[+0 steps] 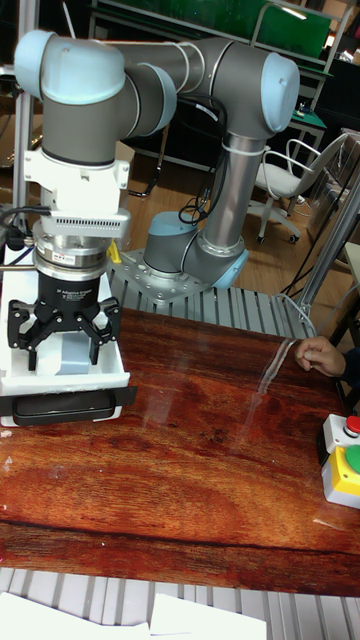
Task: Take something out of a drawer
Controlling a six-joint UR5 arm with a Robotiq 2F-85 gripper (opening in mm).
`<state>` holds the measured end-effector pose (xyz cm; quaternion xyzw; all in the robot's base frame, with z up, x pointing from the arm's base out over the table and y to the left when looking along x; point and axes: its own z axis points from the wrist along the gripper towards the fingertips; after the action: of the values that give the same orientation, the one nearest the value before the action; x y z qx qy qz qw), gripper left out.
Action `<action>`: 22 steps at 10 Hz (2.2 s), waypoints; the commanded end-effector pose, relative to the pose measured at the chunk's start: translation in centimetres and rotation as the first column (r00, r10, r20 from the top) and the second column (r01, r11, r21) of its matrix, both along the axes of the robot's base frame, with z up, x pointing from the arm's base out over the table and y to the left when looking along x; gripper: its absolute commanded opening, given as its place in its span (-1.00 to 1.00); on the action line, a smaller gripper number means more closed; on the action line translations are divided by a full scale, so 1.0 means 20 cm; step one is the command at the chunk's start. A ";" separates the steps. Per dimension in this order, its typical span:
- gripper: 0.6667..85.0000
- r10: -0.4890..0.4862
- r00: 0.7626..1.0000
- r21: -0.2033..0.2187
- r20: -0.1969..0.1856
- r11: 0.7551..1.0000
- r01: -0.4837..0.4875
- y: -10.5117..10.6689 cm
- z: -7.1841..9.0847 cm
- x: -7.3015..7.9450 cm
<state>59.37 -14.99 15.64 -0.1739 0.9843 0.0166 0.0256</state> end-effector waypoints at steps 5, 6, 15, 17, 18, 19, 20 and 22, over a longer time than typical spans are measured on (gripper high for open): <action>-0.05 -0.064 0.998 -0.015 0.002 0.998 0.064 -0.02 -0.01 0.01; -0.16 -0.072 0.997 -0.016 0.002 0.997 0.072 -0.02 0.00 0.01; -0.99 -0.122 0.992 -0.018 -0.031 0.992 0.121 0.03 0.13 0.03; -0.99 -0.110 0.993 -0.016 -0.031 0.994 0.109 0.03 0.14 0.02; -0.99 -0.107 0.994 -0.018 -0.031 0.994 0.106 0.03 0.14 0.03; -0.99 -0.100 0.994 -0.018 -0.033 0.995 0.100 0.03 0.14 0.03; -0.99 -0.099 0.994 -0.023 -0.035 0.995 0.098 0.03 0.15 0.03; -0.99 -0.098 0.995 -0.024 -0.033 0.995 0.097 0.03 0.15 0.03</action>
<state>59.82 -14.57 18.37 -0.1241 0.9923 0.0035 0.0053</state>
